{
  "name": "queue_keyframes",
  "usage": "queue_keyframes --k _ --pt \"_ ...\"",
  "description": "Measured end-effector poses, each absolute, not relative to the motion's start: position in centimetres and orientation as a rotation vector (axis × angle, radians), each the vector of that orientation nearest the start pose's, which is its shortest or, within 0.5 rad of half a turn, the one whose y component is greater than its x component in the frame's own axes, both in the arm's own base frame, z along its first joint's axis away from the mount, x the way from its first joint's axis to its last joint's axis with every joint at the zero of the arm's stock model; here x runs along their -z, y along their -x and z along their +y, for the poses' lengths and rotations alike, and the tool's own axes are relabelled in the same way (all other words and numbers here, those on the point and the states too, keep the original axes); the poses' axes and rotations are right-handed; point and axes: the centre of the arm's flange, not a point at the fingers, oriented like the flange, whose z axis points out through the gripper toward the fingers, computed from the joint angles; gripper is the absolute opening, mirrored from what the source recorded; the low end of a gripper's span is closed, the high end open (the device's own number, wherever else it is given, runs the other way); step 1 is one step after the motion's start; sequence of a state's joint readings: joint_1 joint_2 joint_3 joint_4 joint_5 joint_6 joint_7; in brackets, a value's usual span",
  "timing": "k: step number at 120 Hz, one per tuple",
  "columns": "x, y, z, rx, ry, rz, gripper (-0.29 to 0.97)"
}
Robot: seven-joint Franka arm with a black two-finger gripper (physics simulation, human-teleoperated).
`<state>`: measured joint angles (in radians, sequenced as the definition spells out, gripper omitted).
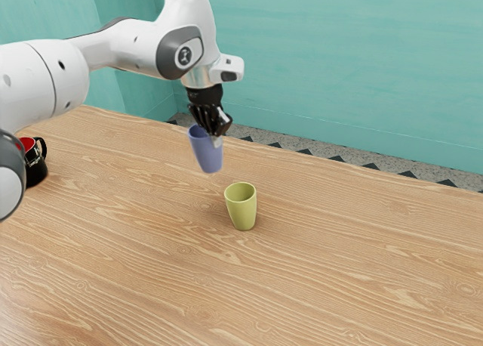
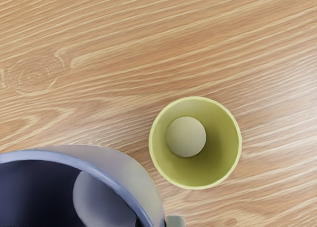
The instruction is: Place the left cup onto the right cup
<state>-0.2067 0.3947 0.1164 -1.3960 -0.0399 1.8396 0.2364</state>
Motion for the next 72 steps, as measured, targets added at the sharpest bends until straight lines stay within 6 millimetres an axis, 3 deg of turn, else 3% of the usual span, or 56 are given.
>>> queue_keyframes --k 20,47,72 --pt "-49.0 -67.4 -10.2 0.081 3.081 0.567 -0.11" --pt "-48.0 -66.0 -11.5 0.033 3.085 0.600 -0.11" --pt "-47.3 -66.1 -12.3 0.020 3.087 0.616 -0.11"
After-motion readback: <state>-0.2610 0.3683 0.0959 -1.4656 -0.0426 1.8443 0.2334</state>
